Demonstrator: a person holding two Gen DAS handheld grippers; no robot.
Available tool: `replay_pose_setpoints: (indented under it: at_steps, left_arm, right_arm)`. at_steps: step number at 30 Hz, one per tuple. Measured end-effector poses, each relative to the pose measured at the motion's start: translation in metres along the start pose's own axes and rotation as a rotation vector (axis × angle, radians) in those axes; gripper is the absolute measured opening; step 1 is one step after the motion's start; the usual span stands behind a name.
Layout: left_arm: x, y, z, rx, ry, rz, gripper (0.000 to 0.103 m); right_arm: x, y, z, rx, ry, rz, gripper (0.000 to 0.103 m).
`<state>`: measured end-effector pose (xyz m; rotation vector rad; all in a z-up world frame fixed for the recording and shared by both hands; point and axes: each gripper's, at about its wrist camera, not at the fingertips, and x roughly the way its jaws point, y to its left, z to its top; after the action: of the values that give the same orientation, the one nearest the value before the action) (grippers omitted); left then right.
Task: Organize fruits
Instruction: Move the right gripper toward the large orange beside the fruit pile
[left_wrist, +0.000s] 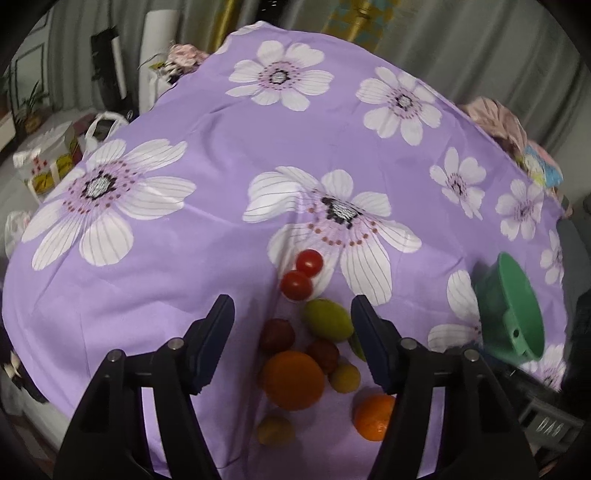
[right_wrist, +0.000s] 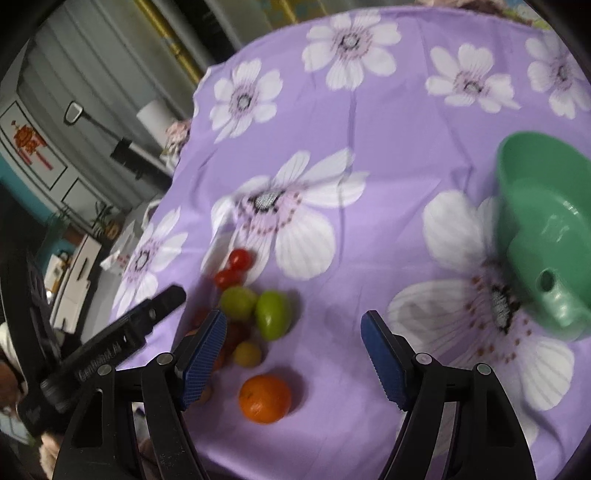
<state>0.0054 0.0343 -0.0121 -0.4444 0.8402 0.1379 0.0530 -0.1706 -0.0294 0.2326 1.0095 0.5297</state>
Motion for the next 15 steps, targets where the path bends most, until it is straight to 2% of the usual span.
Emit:
replay_pose_setpoints:
  at_steps: [6, 15]
  left_arm:
    - [0.001, 0.020, 0.005, -0.089, 0.038, -0.011, 0.060]
    - [0.001, 0.016, 0.005, -0.055, 0.042, -0.038, 0.056]
  right_arm:
    - [0.018, 0.014, -0.008, -0.038, 0.082, 0.005, 0.077]
    - [0.025, 0.023, -0.017, -0.093, 0.148, -0.005, 0.077]
